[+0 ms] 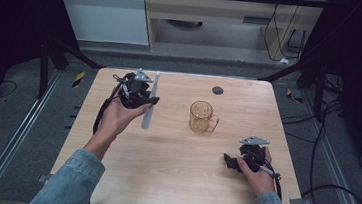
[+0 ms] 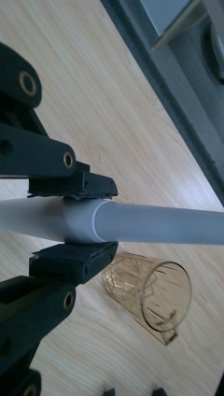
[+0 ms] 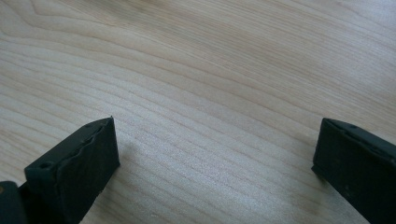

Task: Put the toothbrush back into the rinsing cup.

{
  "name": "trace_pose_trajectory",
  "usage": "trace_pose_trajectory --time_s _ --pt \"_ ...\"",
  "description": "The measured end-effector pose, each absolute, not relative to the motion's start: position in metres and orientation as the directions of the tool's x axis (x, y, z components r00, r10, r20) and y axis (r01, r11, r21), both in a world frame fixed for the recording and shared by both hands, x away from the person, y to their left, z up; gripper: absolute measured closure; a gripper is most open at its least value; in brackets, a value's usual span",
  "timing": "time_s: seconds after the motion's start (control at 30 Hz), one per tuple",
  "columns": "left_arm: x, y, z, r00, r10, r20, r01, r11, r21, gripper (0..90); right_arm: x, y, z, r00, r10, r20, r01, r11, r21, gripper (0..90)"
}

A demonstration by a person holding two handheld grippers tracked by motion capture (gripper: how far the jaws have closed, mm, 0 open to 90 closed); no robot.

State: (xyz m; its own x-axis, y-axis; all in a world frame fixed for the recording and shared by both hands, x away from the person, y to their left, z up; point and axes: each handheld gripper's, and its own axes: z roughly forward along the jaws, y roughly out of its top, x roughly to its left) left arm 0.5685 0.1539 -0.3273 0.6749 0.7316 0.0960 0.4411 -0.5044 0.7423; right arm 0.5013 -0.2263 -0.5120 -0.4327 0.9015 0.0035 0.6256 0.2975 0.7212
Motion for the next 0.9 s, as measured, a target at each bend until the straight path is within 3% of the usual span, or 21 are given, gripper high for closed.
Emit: trace_pose_trajectory --time_s 0.37,0.9 --pt "0.583 0.129 -0.327 0.694 0.717 0.069 0.418 -0.479 0.772 67.9 0.501 -0.226 -0.512 -0.432 0.902 0.006 0.627 0.296 0.72 0.3" --pt "0.594 0.098 -0.32 0.719 0.689 0.095 0.374 -0.498 0.782 67.9 0.501 -0.226 -0.512 -0.43 0.903 0.009 0.629 0.293 0.72 0.3"
